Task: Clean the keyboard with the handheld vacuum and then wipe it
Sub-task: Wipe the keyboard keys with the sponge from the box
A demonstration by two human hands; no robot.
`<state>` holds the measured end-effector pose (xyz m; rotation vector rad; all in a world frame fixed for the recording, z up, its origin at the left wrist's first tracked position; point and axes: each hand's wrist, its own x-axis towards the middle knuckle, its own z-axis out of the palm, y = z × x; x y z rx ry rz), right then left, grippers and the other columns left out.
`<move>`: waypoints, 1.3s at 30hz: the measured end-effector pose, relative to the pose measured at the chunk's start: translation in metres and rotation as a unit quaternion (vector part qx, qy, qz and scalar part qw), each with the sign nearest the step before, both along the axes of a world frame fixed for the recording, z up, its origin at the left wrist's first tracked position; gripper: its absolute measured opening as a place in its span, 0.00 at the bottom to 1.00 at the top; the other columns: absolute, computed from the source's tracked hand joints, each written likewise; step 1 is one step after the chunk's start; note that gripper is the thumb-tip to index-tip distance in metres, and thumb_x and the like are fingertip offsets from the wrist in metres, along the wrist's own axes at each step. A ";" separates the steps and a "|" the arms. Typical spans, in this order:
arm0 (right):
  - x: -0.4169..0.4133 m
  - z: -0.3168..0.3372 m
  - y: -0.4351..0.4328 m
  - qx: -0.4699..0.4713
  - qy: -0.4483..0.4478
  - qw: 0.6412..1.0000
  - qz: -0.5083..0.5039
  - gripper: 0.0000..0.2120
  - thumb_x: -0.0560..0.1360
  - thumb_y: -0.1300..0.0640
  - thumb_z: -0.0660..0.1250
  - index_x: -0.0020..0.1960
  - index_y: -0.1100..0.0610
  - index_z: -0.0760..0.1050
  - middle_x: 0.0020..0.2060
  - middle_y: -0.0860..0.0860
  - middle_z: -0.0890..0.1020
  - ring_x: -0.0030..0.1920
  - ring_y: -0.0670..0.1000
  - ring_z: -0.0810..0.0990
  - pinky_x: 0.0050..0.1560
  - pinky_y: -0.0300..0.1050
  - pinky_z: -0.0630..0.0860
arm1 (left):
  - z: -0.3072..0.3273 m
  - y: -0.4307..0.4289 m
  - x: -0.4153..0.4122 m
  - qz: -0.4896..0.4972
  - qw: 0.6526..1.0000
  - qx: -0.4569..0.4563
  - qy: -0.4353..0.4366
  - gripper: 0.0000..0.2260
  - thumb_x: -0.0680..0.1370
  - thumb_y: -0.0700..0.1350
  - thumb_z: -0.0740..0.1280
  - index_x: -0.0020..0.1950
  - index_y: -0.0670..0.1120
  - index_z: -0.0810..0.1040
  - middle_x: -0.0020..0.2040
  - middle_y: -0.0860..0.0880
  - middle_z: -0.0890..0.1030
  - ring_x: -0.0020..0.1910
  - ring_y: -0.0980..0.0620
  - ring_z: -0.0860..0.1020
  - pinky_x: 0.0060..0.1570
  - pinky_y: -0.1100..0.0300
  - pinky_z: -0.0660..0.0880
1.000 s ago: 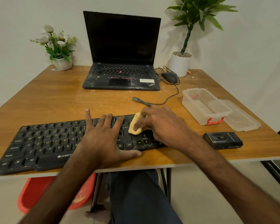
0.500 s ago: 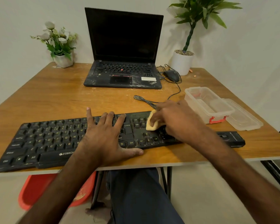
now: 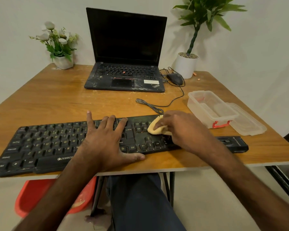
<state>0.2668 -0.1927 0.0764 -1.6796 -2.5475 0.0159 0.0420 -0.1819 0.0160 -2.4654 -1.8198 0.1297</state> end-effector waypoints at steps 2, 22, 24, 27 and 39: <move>-0.004 0.003 -0.009 -0.008 -0.037 0.999 0.013 0.25 0.75 0.63 0.67 0.68 0.43 0.73 0.61 0.44 0.73 0.63 0.48 0.70 0.60 0.49 0.70 | 0.000 0.000 0.000 0.000 1.000 0.000 -0.001 0.60 0.57 0.86 0.36 0.81 0.52 0.39 0.82 0.43 0.50 0.81 0.45 0.48 0.70 0.28 0.33; -0.017 -0.005 -0.015 0.022 -0.008 0.999 -0.027 0.24 0.76 0.60 0.67 0.69 0.45 0.72 0.62 0.47 0.72 0.62 0.50 0.71 0.58 0.47 0.72 | -0.001 0.001 0.001 0.003 1.000 0.003 0.003 0.60 0.58 0.86 0.36 0.81 0.51 0.39 0.81 0.42 0.50 0.81 0.44 0.49 0.69 0.27 0.32; -0.020 -0.012 -0.020 0.010 0.065 0.998 -0.023 0.23 0.77 0.61 0.67 0.70 0.45 0.72 0.60 0.45 0.72 0.62 0.48 0.71 0.60 0.47 0.74 | 0.000 0.000 0.002 0.006 1.000 0.004 0.004 0.60 0.58 0.86 0.35 0.81 0.51 0.39 0.81 0.42 0.50 0.81 0.44 0.48 0.69 0.27 0.32; -0.033 -0.027 -0.044 0.035 0.106 0.993 0.022 0.22 0.75 0.61 0.70 0.68 0.49 0.74 0.60 0.45 0.73 0.61 0.46 0.72 0.61 0.45 0.74 | -0.002 0.001 0.002 0.002 1.000 0.007 -0.005 0.62 0.55 0.85 0.32 0.81 0.51 0.40 0.81 0.42 0.51 0.81 0.44 0.49 0.69 0.28 0.30; -0.041 -0.054 -0.057 0.122 0.147 0.980 -0.053 0.21 0.68 0.65 0.73 0.60 0.56 0.79 0.56 0.52 0.78 0.54 0.51 0.77 0.51 0.46 0.79 | -0.001 -0.001 0.002 -0.002 1.000 0.009 -0.012 0.63 0.54 0.85 0.29 0.82 0.50 0.42 0.80 0.41 0.53 0.80 0.44 0.51 0.70 0.28 0.31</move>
